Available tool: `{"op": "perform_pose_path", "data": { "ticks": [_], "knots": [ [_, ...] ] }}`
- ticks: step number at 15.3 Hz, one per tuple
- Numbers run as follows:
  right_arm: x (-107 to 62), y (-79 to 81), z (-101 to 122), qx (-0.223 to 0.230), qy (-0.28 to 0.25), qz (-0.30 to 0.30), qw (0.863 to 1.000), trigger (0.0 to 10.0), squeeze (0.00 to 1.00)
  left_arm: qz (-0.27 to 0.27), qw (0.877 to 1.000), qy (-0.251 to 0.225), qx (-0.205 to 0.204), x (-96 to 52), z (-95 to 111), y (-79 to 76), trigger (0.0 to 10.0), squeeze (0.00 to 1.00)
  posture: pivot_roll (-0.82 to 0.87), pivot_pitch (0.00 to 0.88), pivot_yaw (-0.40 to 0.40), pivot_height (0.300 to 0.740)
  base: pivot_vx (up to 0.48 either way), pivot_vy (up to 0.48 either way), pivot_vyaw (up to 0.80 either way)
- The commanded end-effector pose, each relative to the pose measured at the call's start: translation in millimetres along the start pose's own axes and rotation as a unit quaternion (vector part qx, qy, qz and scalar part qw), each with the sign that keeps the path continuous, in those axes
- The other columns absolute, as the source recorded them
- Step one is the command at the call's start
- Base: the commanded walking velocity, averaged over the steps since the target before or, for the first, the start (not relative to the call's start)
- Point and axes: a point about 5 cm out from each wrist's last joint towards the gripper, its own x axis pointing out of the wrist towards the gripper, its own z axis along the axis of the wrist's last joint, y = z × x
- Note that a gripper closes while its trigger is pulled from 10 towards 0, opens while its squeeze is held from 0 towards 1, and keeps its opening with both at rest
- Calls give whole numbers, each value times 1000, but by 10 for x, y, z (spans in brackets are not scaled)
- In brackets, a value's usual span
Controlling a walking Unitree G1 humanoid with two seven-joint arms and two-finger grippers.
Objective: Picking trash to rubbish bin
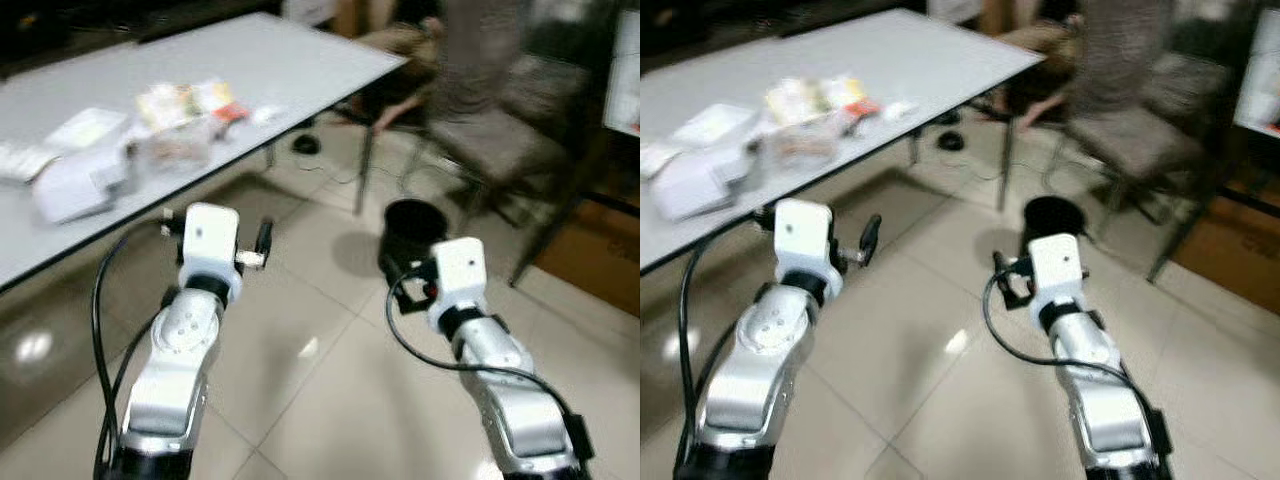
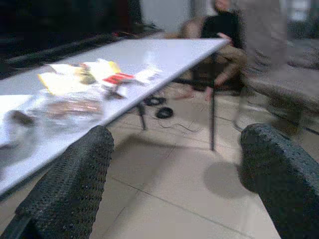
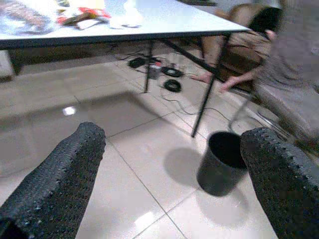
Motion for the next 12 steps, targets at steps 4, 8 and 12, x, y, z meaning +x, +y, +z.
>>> {"op": "perform_pose_path", "data": {
  "ticks": [4,8,12],
  "knots": [
    [45,157,117,-6,-26,46,999,10000,0,37,999,1,9,-2,27,185,10000,0,-129,0,-28,740,380,0,800],
    [56,227,87,-5,-25,61,998,10000,0,44,999,2,16,9,34,242,10000,0,-110,0,-32,740,381,0,800],
    [66,141,63,0,-20,25,999,10000,0,-1,1000,14,-16,169,9,141,10000,0,-126,0,-13,740,380,0,0]
  ]
}}
